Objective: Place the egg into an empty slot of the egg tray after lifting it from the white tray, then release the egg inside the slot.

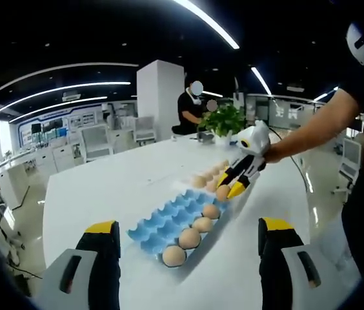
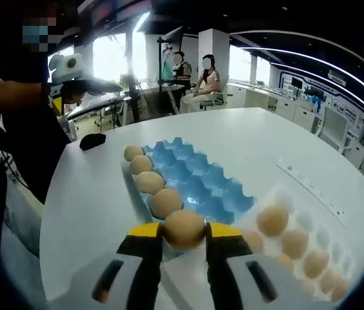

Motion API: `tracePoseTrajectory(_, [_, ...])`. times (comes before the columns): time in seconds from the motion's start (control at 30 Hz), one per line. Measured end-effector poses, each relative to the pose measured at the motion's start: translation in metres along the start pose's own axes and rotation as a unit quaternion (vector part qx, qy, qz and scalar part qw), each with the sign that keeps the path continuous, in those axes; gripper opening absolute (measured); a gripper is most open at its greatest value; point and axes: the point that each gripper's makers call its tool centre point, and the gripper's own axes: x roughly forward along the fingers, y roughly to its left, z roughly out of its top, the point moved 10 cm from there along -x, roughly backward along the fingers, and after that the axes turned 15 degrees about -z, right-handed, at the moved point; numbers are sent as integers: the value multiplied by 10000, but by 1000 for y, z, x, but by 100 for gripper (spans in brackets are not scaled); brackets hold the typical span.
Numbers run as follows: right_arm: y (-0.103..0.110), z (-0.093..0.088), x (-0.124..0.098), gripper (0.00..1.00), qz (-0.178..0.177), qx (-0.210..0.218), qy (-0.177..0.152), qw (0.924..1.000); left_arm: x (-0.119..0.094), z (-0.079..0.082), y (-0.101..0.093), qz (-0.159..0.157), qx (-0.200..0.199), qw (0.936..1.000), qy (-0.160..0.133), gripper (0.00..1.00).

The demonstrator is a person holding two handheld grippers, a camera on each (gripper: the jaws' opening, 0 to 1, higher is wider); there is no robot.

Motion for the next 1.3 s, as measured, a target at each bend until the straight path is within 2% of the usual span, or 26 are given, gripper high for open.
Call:
tracePoseTrajectory(0.53, [6,-10,13,27,68,-145,201,9997,-10,-3,3,71,-70,9999,9,90])
tracePoseTrajectory(0.6, [8,-13,14,27,91,-299,237,9992,-10,-4,3,73,-63,10000,16,90])
tracePoseTrajectory(0.83, [6,-13,15,28,100,-203,193,9996,-10,-4,2,79,-69,9999,28,90])
tracePoseTrajectory(1.2, [8,-14,14,28,95,-314,181,9993,-11,-3,1,90,-55,9999,17,90])
tracePoseTrajectory(1.3, [7,-14,12,30,76,-251,147,9995,-12,-3,1,91,-54,9999,8,90])
